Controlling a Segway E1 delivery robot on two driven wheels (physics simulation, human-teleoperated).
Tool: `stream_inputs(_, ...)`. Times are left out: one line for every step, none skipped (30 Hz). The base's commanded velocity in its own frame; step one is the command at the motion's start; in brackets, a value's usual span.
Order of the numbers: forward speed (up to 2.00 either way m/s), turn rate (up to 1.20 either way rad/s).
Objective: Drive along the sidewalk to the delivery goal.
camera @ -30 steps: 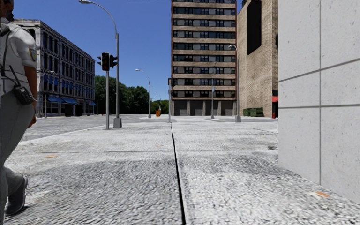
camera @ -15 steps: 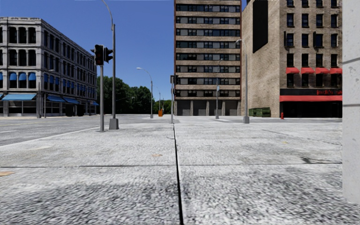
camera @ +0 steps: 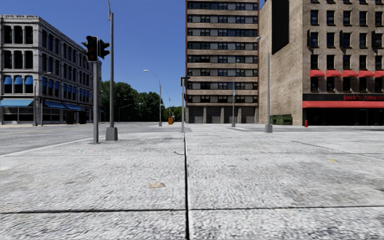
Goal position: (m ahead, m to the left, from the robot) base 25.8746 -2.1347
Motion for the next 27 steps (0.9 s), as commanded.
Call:
stream_inputs(2.00, 0.00)
stream_inputs(2.00, 0.00)
stream_inputs(2.00, 0.00)
stream_inputs(2.00, 0.00)
stream_inputs(2.00, 0.00)
stream_inputs(2.00, 0.00)
stream_inputs(2.00, 0.00)
stream_inputs(2.00, 0.00)
stream_inputs(2.00, 0.00)
stream_inputs(2.00, 0.00)
stream_inputs(2.00, 0.00)
stream_inputs(2.00, 0.00)
stream_inputs(2.00, 0.00)
stream_inputs(2.00, 0.00)
stream_inputs(2.00, 0.00)
stream_inputs(2.00, 0.00)
stream_inputs(2.00, 0.00)
stream_inputs(2.00, 0.00)
stream_inputs(2.00, 0.00)
stream_inputs(2.00, 0.00)
stream_inputs(2.00, 0.00)
stream_inputs(2.00, 0.00)
stream_inputs(2.00, 0.00)
stream_inputs(2.00, -0.06)
stream_inputs(2.00, -0.18)
stream_inputs(2.00, -0.21)
stream_inputs(2.00, -0.21)
